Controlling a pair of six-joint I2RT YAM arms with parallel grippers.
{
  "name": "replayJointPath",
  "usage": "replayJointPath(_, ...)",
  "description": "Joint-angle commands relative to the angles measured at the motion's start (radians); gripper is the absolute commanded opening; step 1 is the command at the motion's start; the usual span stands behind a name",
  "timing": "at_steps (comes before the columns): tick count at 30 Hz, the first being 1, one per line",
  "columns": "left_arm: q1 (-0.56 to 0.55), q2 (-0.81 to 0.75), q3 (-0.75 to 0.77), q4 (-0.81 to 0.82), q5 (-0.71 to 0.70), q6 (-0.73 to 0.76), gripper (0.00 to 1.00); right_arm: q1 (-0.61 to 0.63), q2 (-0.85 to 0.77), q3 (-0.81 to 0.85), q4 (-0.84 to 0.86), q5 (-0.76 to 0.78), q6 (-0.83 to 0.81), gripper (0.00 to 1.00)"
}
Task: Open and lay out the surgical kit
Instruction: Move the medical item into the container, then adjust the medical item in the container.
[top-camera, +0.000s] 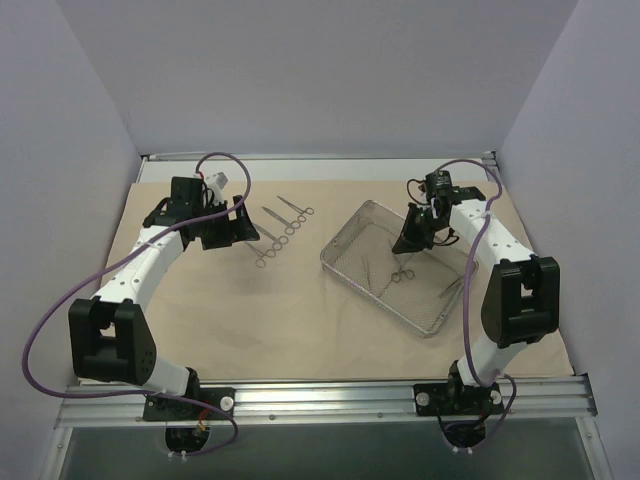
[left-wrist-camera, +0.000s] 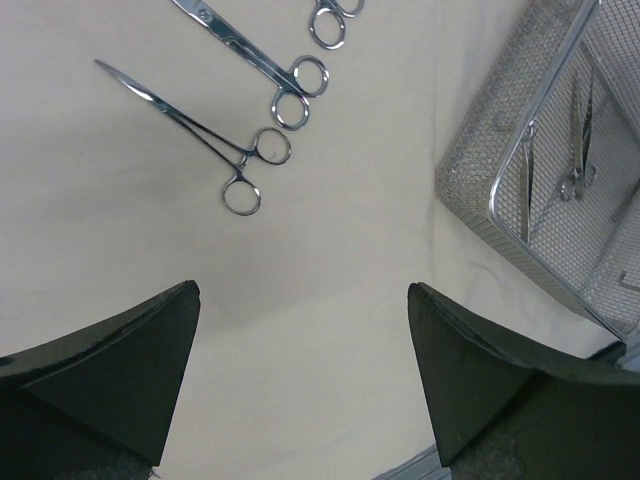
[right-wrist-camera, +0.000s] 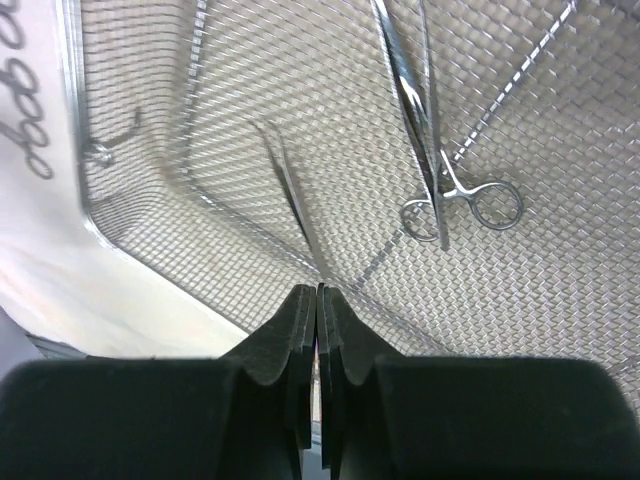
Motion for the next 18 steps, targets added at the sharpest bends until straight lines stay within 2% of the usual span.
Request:
replayJointPath(1, -0.003, 0.039, 0.050, 0.060, 0.138, -0.024, 0.94, -0.007, -0.014, 0.040, -0.080, -0.040, -0.066, 0.06)
replayJointPath(2, -0.003, 0.039, 0.050, 0.068, 0.145, -0.030, 0.94, -0.004, 0.005, 0.049, -0.086, 0.030, -0.086, 0.26)
replayJointPath(3, -0.005, 0.040, 0.056, 0.070, 0.151, -0.033, 0.94, 0.007, 0.019, 0.074, -0.087, 0.062, -0.125, 0.29)
replayJointPath(5, -0.006, 0.039, 0.067, 0.056, 0.163, -0.030, 0.94, 0.010, 0.071, 0.100, -0.065, 0.120, -0.153, 0.31)
replayJointPath(11, -0.005, 0.036, 0.068, 0.034, 0.178, -0.025, 0.94, 0.010, 0.184, 0.175, -0.054, 0.168, -0.221, 0.35)
replayJointPath(18, -0.002, 0.000, 0.039, 0.028, 0.172, -0.019, 0.94, 0.022, 0.226, 0.126, -0.033, 0.178, -0.253, 0.34)
